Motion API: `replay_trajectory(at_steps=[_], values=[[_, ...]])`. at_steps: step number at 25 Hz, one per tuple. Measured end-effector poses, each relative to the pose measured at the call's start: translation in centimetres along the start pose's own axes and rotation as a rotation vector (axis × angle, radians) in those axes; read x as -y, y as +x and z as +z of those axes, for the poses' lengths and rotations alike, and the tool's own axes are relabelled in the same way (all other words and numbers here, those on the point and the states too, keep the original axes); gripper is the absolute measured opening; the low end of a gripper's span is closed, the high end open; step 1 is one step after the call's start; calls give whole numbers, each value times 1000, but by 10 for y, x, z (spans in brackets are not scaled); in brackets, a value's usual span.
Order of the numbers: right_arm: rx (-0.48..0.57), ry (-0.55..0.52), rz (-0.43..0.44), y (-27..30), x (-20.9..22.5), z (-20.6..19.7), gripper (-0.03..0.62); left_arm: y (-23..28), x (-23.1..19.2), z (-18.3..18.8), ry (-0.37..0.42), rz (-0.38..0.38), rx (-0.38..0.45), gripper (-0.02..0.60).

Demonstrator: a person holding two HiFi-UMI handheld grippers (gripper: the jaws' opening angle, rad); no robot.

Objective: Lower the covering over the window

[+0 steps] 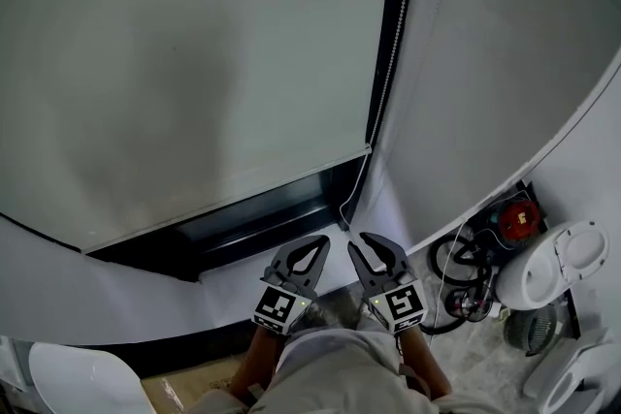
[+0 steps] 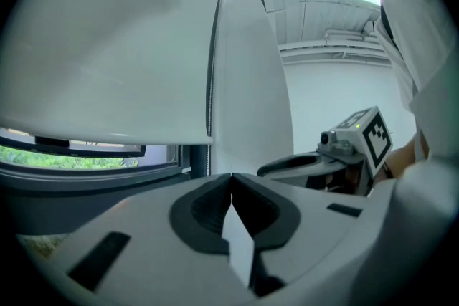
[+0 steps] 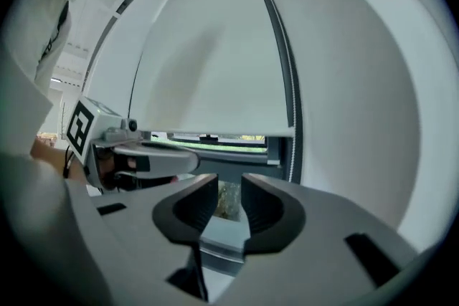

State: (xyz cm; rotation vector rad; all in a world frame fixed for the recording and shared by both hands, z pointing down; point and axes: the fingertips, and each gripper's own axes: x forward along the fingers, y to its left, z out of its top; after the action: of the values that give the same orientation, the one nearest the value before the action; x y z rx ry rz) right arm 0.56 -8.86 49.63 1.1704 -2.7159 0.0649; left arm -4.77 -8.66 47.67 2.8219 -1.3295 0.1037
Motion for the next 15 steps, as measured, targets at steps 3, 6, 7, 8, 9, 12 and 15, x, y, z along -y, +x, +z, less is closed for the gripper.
replay_trajectory(at_steps=[3,6,7,8,9,12,15], values=[[91,-21,-9,-6,0,33,95,-2,-3,10,9,2,27,12],[118,-78,-25,-12,-2,48,86,-3,-4,18,21,-6,56,12],[125,-100,-34,-13,-2,52,86,-3,-5,21,24,-8,66,12],[136,-110,-44,-14,-3,56,86,-3,-6,23,23,-10,75,12],[143,-110,-53,-15,-3,58,86,-3,-6,25,19,-13,80,12],[150,-89,-79,-18,-2,62,85,-3,-6,26,9,-32,89,12],[159,-73,-102,-19,-1,67,84,0,-5,32,20,-52,104,12]])
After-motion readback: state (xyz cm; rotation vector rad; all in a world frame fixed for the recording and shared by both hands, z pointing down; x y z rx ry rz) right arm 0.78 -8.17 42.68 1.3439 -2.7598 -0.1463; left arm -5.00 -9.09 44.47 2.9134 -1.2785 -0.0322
